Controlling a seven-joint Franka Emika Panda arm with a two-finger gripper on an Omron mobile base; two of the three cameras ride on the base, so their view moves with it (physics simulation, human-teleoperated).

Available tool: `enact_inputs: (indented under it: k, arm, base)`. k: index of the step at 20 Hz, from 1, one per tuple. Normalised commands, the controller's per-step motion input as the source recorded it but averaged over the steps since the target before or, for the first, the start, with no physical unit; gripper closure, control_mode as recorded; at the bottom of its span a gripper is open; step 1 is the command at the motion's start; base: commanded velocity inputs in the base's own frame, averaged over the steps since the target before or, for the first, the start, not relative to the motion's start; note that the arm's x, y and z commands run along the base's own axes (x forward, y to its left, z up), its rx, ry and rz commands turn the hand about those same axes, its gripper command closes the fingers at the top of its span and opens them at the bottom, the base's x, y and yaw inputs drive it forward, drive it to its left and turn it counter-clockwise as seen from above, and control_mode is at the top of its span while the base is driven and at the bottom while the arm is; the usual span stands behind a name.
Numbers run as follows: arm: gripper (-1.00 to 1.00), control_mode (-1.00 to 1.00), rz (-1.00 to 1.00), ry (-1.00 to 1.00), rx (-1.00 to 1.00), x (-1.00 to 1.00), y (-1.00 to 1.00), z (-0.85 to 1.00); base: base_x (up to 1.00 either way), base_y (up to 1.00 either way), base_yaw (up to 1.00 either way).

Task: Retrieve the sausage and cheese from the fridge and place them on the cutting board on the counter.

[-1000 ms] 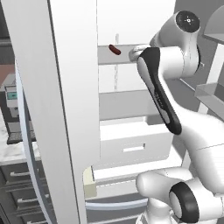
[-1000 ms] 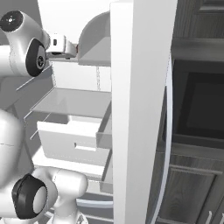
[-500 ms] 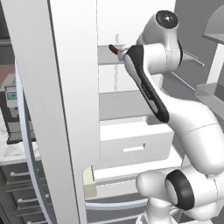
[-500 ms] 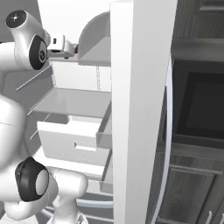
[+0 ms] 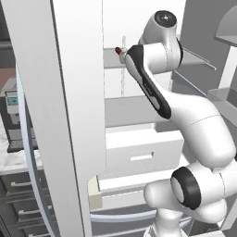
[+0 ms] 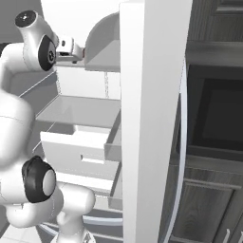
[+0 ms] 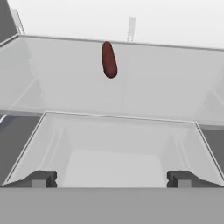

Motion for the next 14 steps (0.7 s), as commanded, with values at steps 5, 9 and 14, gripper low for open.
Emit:
enact_inputs:
  k: [5, 9, 14]
  arm:
    - [-1.00, -1.00, 0.00, 0.01, 0.00, 0.43, 0.00, -0.32]
    - [-1.00, -1.00, 0.00, 0.01, 0.00, 0.39, 0.00, -0.14]
    - [-1.00, -1.00, 0.00, 0.03, 0.00, 0.40, 0.00, 0.00]
  base:
    - [0.00, 0.00, 0.00]
    - [0.00, 0.00, 0.00]
    - [0.00, 0.00, 0.00]
